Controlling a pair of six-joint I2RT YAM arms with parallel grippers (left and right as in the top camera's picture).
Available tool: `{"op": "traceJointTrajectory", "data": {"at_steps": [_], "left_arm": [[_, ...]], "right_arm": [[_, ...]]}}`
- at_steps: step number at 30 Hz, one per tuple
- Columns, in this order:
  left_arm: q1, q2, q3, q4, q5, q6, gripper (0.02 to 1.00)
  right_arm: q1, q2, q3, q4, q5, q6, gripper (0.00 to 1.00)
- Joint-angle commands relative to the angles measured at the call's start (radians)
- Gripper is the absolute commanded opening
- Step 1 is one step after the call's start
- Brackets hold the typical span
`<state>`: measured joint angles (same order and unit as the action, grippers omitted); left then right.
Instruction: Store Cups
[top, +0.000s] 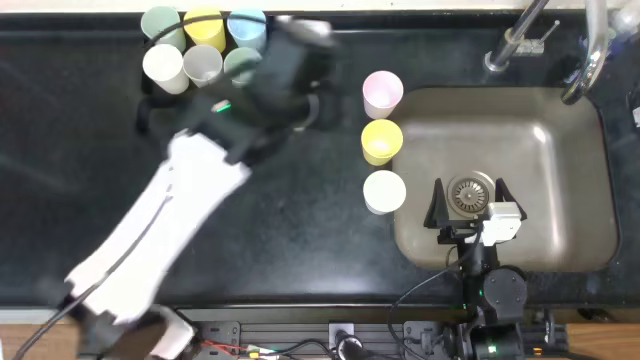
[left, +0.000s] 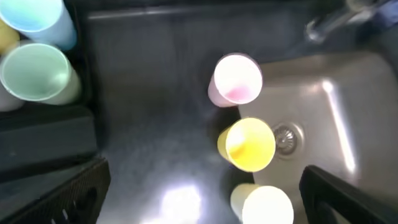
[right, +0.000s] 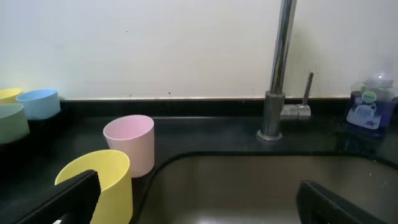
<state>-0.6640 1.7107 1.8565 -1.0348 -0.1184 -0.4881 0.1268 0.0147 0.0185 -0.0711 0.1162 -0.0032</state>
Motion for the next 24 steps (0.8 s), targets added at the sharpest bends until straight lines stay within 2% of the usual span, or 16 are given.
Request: {"op": "traceJointTrajectory", "data": {"at_steps": [1,8,24], "left_arm": [[-0.032,0.169,0.195,-0.073,-0.126,-0.127,1.000],[-0.032,0.397,0.332,-0.097,-0.064,-0.142,1.000],[-0.028,0.663,0.430,-0.016,-0.065,-0.103,0.969]], "right_arm": [[0.005,-0.011,-0.014,0.005,0.007,0.003,0.996],[0.005,-0.011,-0.014,0.005,0.007,0.003,0.998],[0.005,-0.011,-0.014,0.004,0.007,0.003,0.998]]}}
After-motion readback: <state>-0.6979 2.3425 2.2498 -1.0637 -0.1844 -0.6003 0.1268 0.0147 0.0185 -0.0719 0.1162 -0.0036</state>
